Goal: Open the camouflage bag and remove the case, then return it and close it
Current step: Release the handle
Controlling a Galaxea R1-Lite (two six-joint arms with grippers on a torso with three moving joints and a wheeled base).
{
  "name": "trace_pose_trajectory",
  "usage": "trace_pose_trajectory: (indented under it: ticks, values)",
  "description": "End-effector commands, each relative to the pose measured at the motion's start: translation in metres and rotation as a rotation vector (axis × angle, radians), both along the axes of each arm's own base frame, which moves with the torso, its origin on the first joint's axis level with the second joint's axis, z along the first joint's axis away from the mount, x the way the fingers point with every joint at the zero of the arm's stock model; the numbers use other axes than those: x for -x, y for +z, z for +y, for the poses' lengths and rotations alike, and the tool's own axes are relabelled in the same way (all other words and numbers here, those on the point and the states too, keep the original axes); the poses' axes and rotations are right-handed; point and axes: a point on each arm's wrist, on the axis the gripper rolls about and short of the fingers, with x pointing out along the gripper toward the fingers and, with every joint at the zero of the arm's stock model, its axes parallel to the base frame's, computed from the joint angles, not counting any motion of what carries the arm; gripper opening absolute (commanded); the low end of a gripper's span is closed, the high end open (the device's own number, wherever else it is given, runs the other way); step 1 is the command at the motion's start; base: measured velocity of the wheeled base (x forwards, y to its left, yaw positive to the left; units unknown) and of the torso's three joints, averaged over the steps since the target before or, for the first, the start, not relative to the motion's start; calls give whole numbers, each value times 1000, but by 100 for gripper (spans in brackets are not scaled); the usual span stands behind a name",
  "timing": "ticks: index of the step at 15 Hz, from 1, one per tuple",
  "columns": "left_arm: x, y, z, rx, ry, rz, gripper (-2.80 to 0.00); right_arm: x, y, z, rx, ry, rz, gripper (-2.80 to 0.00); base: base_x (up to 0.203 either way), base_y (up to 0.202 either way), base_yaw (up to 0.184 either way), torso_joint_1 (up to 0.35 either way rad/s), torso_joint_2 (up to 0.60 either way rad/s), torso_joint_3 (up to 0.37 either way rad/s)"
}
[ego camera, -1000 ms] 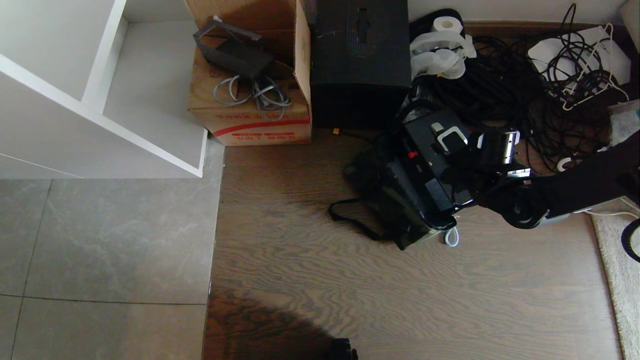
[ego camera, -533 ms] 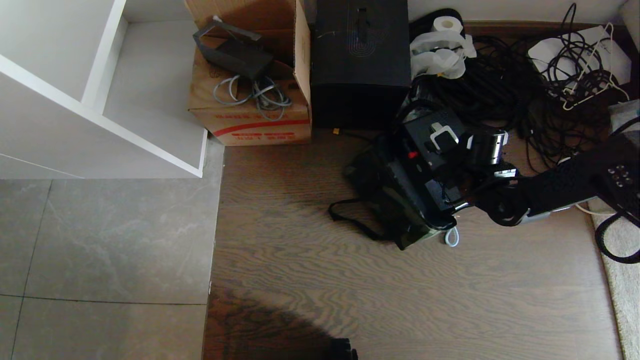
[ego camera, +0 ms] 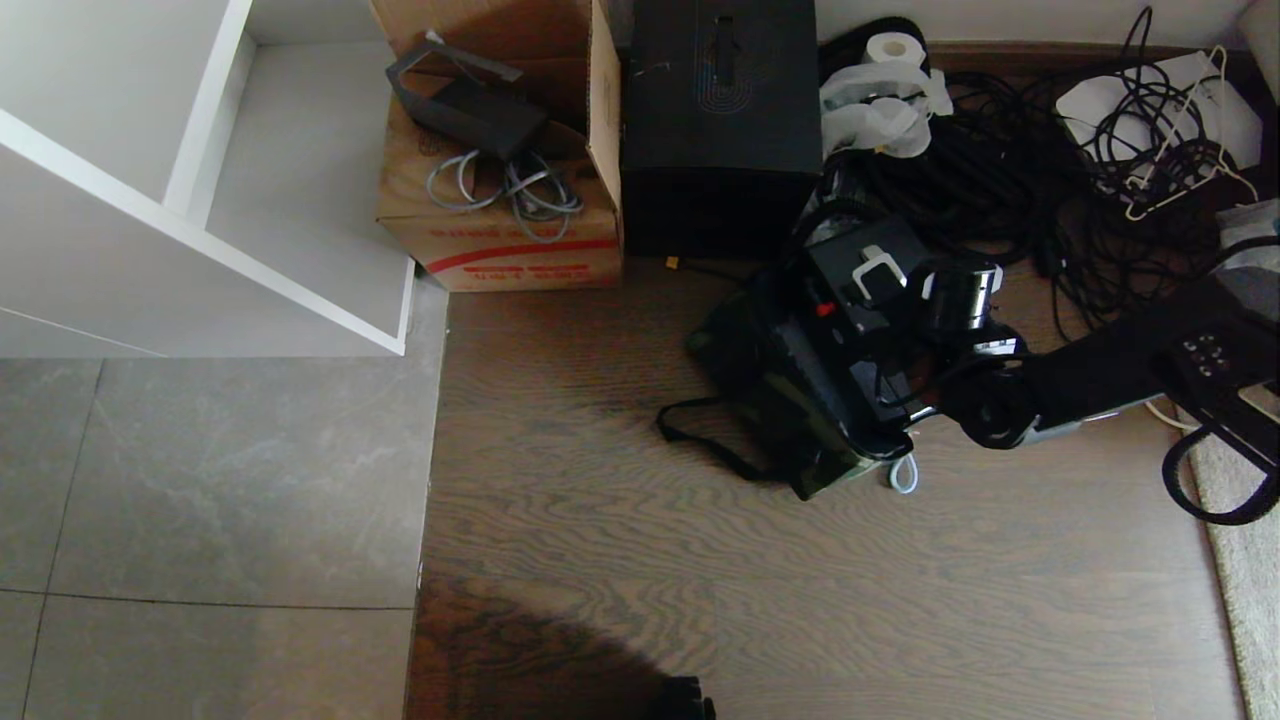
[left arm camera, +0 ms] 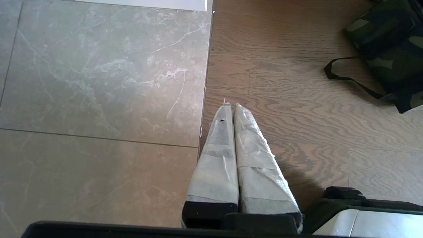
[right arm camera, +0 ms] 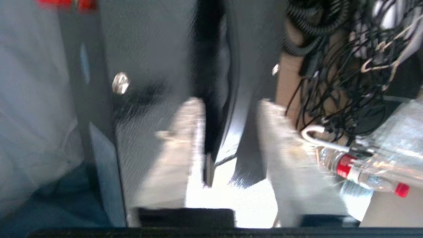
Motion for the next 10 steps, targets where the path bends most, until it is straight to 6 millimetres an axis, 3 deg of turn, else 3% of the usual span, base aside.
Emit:
trace_pose_trajectory:
  ticks: [1,10]
  values:
    - [-1,-3,0,-1,0,8,-280,-5,1,1,2,-4,-17,0,0,0,0,0,0,0]
    - [-1,-3,0,-1,0,8,-280,-28,-3,-6,40,-144,-49,0,0,0,0,0,0,0]
